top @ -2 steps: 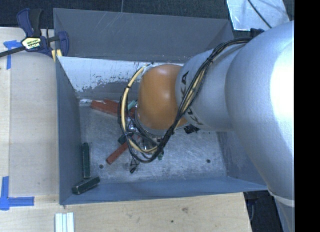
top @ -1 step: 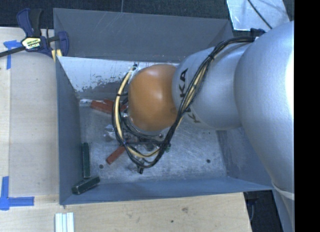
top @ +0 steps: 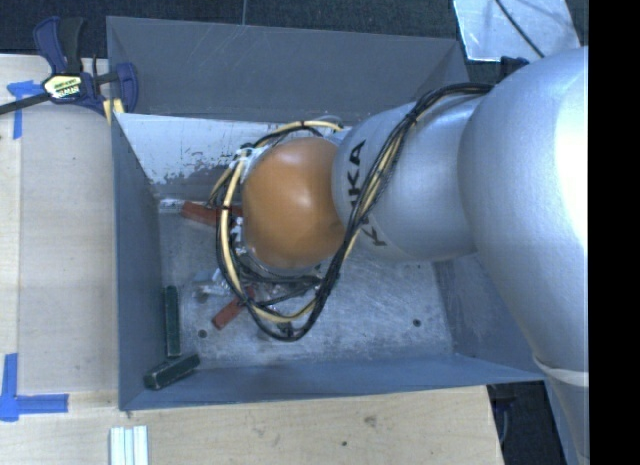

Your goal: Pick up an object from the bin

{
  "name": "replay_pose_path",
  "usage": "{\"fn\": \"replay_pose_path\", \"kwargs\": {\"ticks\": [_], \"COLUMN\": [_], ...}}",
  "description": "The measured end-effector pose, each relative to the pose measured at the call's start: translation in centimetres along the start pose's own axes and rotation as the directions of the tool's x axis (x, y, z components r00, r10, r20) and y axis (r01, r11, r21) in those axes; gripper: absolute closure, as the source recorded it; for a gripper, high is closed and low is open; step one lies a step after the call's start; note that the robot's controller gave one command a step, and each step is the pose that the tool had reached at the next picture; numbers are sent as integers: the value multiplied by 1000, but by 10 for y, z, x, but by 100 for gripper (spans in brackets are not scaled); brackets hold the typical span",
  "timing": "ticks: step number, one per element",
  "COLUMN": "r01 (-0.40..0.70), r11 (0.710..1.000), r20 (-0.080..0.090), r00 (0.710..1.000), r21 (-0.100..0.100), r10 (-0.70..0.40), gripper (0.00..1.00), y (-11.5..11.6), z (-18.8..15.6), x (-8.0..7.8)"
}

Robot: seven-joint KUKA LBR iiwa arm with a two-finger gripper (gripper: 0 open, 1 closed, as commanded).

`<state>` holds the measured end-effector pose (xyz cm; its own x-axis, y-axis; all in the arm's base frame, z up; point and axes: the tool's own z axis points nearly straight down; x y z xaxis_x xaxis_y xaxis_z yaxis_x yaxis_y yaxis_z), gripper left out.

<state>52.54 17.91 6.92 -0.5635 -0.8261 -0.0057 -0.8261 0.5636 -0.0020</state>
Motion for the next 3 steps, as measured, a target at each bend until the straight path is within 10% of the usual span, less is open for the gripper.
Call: {"fn": "replay_pose_path", "kwargs": {"ticks": [1,2,3], "r01": [220,219,216], "r11": [976,976,976], "r20": [-6,-3,1], "r00": [976,976,976], "r21": [-4,-1,3], "r10": [-220,-219,-216], "gripper": [0,100,100], "y": [8,8,6], "z": [-1,-2,-64], "x": [34,33,31]}}
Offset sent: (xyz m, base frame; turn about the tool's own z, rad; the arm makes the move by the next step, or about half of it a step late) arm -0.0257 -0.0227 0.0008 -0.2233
